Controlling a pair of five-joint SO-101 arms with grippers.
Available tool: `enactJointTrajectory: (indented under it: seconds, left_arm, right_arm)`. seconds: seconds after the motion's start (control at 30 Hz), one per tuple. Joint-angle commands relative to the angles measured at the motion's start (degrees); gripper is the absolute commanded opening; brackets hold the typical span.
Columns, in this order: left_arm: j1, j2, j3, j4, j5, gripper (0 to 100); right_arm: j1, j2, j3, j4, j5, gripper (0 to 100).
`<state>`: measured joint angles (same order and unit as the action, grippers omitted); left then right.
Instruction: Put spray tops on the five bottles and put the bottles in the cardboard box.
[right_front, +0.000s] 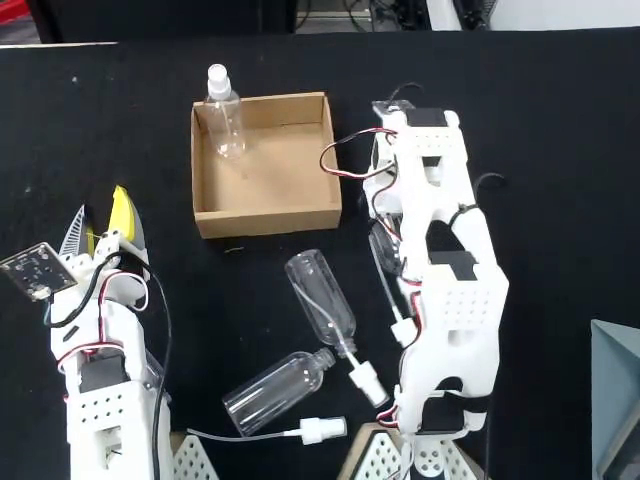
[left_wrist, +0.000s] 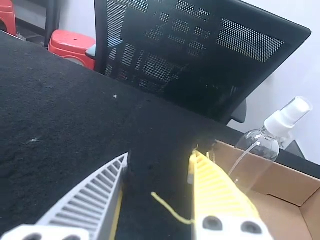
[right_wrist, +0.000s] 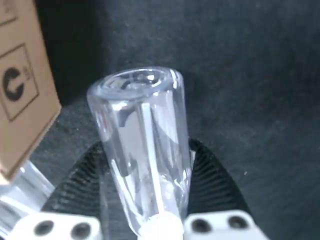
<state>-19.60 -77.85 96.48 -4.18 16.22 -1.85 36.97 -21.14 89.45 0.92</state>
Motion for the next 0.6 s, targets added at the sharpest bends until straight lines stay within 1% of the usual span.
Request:
enactJointTrajectory:
  seconds: [0.0,0.1,0.43,0.57]
  left_arm:
    - [-0.2,-0.7,1.5,0.3,-0.4,19]
    - [-0.2,-0.7,1.5,0.3,-0.4,19]
    - [-0.3,-0.7,1.5,0.3,-0.4,19]
    - [-0.3,-0.7,1.5,0.3,-0.4,19]
  right_arm:
    - [0.4,-0.7,-3.1,0.9,-10.2,1.8]
    - [0.4,-0.7,-3.1,1.1,-17.7,1.8]
    - [-2.4,-0.9,-3.6,9.6,-41.0,1.8]
    - [-2.1,-1.0,-3.6,10.1,-48.7,1.8]
